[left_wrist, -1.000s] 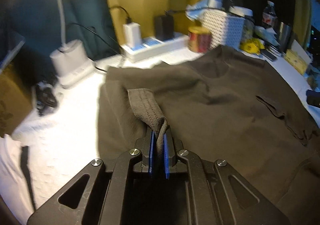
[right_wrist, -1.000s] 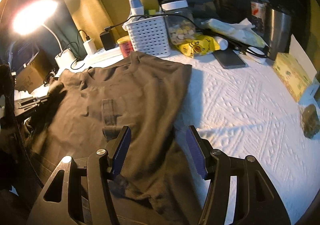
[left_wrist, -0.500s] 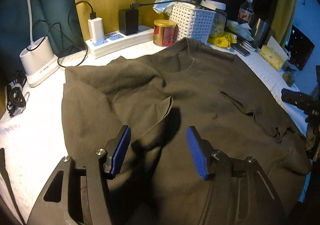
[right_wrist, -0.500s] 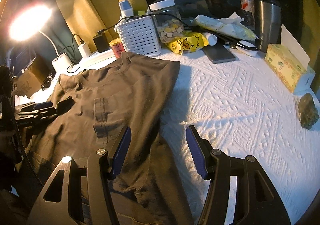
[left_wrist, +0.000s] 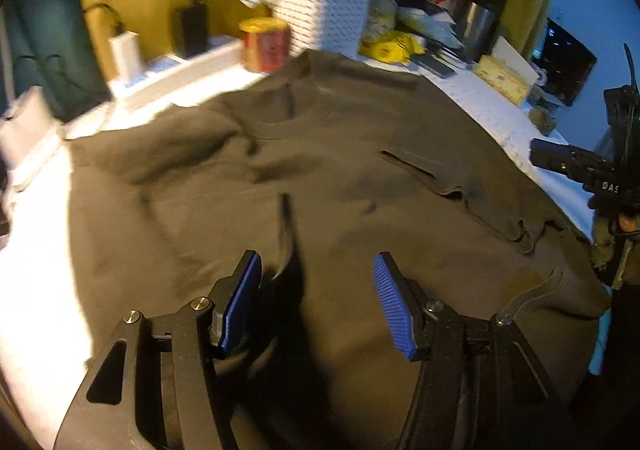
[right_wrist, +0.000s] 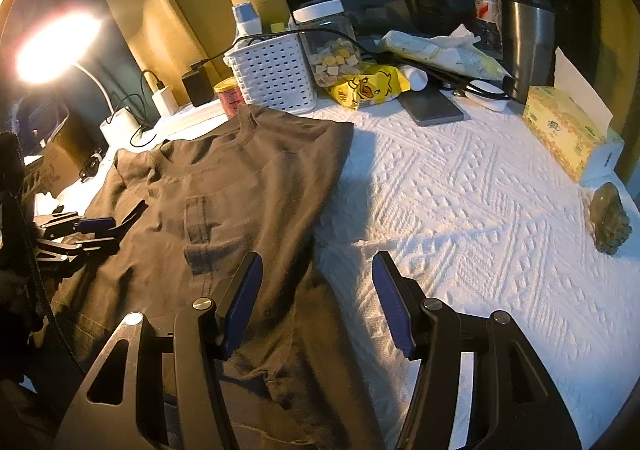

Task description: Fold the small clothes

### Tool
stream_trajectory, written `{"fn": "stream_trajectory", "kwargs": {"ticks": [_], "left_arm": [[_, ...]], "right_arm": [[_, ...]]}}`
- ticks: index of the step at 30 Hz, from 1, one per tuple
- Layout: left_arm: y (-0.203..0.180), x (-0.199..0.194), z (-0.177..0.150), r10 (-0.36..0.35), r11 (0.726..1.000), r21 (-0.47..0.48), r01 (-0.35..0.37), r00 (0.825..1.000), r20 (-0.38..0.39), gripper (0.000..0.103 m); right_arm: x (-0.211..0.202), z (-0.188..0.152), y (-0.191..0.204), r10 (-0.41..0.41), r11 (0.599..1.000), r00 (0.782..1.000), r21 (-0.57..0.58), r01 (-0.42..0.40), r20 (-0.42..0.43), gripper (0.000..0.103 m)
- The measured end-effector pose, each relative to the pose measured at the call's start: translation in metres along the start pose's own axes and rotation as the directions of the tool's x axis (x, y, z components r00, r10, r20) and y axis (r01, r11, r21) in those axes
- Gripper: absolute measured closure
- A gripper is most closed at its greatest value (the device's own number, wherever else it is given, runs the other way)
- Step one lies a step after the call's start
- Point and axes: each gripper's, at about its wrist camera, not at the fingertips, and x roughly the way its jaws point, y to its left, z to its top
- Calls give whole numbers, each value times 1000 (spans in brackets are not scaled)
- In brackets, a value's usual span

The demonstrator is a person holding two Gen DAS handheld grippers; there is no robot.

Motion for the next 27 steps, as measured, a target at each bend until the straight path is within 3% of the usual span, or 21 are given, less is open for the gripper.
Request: {"fn": "stream_trajectory", "kwargs": {"ticks": [6,11,14,20,27], "left_arm": [[41,-57,-16,151,984,-113,-141,985,84,45],[76,-54,-36,199,965,-182,-191,980,29,45],[81,-47,-46,146,967,-213,-143,989,0,45],[55,-53,-59,34,989,-142,-31,999,14,45],[24,-49,-65,-94,992,-90,91,995,-27,45]], "right_arm": [[4,-3,12,14,1000,1000,-21,-14,-13,43],[9,-4,22,23,999,999,-36,-24,-25,43],[7,-3,30,28,998,999,-49,-30,-24,43],[5,-4,34,15,998,999,-54,-16,-29,43],[3,-6,37,13,998,999,-63,-16,-42,43]]}}
